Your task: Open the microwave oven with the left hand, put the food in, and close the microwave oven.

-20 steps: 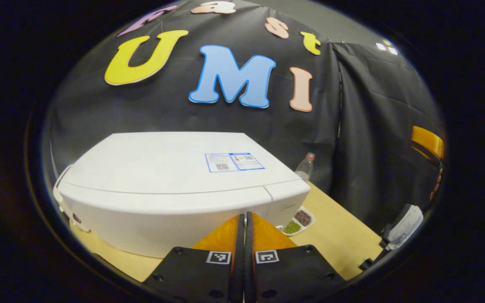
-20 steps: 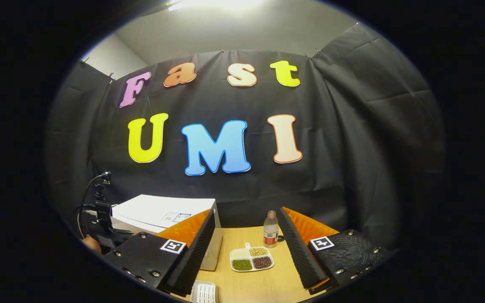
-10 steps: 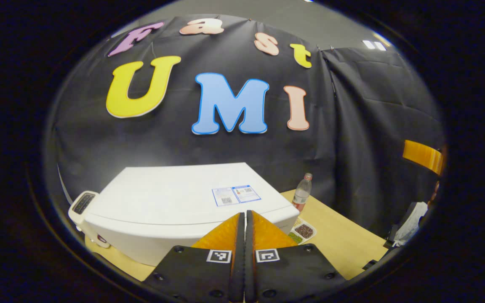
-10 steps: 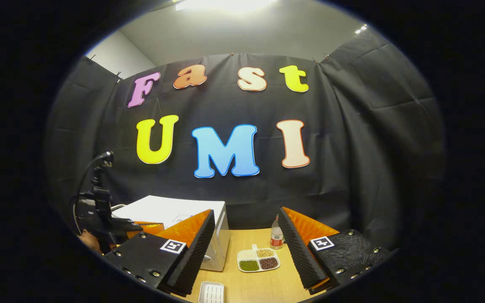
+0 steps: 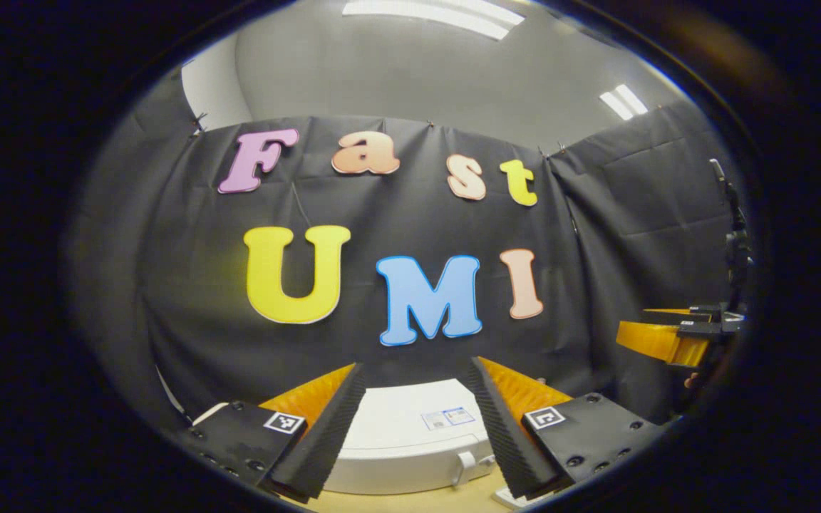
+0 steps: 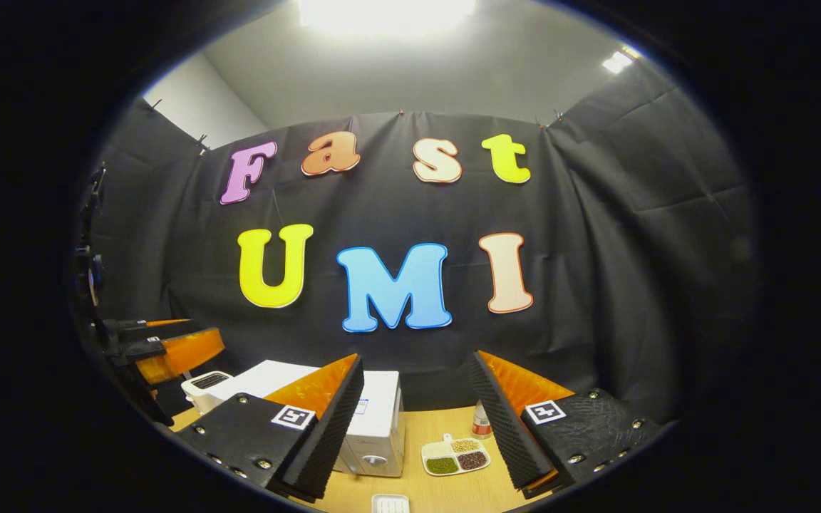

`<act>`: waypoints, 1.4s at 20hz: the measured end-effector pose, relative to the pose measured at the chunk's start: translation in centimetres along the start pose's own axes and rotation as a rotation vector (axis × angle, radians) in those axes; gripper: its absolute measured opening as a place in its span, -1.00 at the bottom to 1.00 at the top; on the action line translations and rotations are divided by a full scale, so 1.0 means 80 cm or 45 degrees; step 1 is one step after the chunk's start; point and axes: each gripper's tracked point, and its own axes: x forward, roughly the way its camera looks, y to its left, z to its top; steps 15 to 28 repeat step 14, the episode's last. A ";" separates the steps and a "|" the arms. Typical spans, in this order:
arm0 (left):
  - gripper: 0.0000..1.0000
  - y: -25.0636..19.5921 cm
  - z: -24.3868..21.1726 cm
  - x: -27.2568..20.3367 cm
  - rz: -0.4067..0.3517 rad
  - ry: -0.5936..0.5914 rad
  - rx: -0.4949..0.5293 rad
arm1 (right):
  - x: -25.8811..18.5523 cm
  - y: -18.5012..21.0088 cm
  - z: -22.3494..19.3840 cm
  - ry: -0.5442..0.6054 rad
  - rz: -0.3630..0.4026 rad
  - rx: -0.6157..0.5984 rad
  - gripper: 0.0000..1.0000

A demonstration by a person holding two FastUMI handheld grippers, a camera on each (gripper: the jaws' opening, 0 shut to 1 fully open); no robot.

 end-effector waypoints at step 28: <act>1.00 0.107 0.045 -0.085 0.073 -0.094 -0.088 | -0.040 0.074 0.019 -0.036 -0.054 -0.005 0.83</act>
